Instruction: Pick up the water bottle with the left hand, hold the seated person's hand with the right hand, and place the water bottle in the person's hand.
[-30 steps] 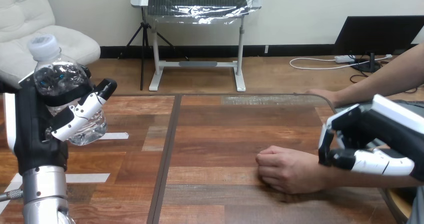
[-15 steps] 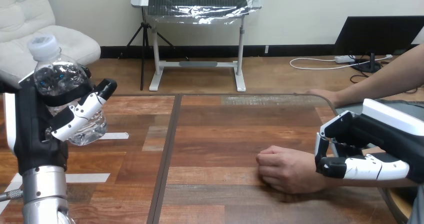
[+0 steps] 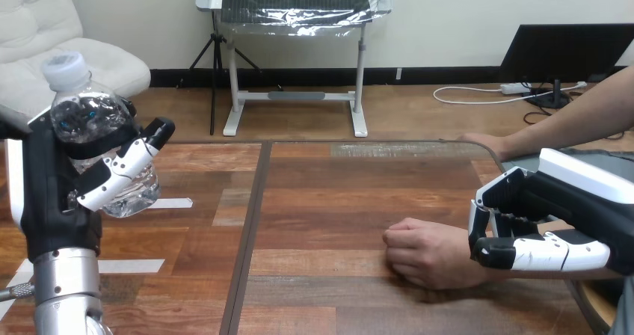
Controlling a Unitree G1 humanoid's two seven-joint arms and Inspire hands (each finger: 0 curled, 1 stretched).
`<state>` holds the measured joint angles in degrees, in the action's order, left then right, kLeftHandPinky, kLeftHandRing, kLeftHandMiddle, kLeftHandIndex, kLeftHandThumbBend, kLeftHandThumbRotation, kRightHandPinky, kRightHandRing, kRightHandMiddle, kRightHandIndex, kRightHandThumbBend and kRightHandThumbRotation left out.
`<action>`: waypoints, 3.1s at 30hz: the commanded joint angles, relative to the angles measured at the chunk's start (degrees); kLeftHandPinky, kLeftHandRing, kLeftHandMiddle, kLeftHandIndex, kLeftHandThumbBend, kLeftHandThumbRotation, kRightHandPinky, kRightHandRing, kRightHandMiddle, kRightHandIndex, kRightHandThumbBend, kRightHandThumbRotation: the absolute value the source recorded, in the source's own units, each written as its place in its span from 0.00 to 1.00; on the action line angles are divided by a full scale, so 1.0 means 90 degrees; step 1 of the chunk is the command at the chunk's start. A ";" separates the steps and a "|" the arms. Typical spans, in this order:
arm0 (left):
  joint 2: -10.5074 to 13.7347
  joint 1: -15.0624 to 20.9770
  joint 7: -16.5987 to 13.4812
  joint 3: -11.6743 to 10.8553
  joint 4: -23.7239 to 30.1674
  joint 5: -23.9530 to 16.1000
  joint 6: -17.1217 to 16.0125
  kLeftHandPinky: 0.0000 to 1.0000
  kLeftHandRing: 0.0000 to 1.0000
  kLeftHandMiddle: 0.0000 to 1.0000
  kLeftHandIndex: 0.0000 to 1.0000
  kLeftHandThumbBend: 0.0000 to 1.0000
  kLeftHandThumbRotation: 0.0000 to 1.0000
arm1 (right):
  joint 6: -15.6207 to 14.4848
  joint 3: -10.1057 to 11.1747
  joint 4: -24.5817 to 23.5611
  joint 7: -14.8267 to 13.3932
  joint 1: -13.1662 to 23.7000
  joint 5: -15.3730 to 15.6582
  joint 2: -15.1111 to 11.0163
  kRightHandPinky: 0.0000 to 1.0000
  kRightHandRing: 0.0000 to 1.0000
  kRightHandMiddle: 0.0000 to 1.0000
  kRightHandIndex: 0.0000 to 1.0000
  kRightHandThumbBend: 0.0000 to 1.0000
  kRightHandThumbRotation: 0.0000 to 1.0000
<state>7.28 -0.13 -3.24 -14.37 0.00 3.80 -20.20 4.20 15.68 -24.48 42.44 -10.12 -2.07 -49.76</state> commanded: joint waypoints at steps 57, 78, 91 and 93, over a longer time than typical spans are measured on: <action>-0.0018 0.0270 -0.0018 0.0042 0.0342 0.0010 -0.0073 0.24 0.29 0.34 0.40 0.60 0.00 | 0.0565 -0.0345 0.0069 -0.0054 0.0865 -0.0436 0.0372 0.05 0.09 0.16 0.40 1.00 1.00; -0.0018 0.0237 -0.0017 0.0020 0.0330 -0.0022 -0.0127 0.24 0.29 0.34 0.40 0.61 0.00 | 0.0462 -0.0673 0.0078 -0.0048 0.1174 -0.0477 0.0403 0.09 0.12 0.19 0.40 1.00 1.00; -0.0071 0.0195 -0.0038 0.0014 0.0419 0.0034 -0.0048 0.24 0.30 0.35 0.40 0.62 0.00 | 0.0537 -0.0673 0.0102 -0.0082 0.1133 -0.0429 0.0384 0.08 0.12 0.20 0.40 1.00 1.00; -0.0066 0.0191 -0.0047 0.0008 0.0415 0.0014 -0.0053 0.24 0.30 0.35 0.40 0.62 0.00 | 0.0535 -0.0655 0.0096 -0.0077 0.1116 -0.0428 0.0372 0.08 0.12 0.20 0.40 1.00 1.00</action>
<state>6.64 -0.28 -3.33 -14.37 0.05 3.92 -20.18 8.49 9.17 -24.02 42.61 -2.54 -5.83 -47.08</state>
